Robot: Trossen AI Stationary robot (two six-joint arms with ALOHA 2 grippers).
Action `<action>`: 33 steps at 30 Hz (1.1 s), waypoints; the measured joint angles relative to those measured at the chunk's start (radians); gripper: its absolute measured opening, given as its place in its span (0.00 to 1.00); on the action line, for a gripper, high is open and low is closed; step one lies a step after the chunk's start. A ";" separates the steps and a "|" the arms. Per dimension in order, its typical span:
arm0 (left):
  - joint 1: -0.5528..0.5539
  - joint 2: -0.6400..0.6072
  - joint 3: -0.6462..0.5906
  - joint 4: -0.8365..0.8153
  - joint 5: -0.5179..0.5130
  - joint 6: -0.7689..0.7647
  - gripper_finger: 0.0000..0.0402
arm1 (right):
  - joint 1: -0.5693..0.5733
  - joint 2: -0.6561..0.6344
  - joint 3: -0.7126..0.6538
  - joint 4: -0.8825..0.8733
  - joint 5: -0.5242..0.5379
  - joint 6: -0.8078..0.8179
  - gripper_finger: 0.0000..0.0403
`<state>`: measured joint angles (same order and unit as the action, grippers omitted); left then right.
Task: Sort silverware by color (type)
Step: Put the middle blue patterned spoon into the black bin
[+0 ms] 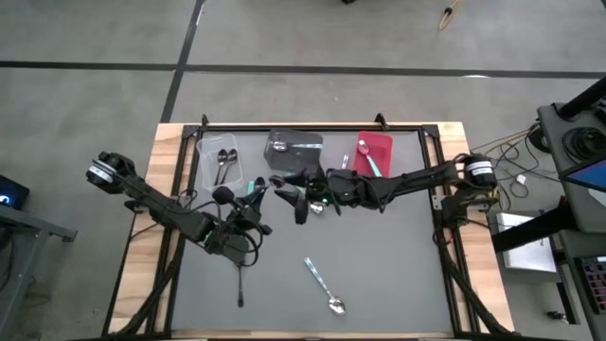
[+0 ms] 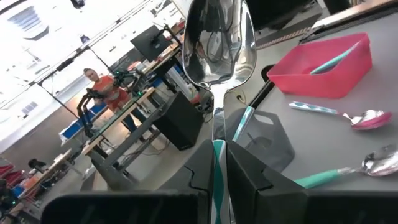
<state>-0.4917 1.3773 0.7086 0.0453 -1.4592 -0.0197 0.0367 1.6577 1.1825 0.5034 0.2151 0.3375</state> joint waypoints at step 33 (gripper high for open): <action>0.002 -0.001 0.000 0.011 0.062 -0.015 0.13 | 0.001 0.086 0.124 -0.104 0.126 -0.232 0.03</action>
<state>-0.4896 1.3762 0.7082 0.0563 -1.3968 -0.0349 0.0372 1.7439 1.3060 0.3996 0.3414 0.1058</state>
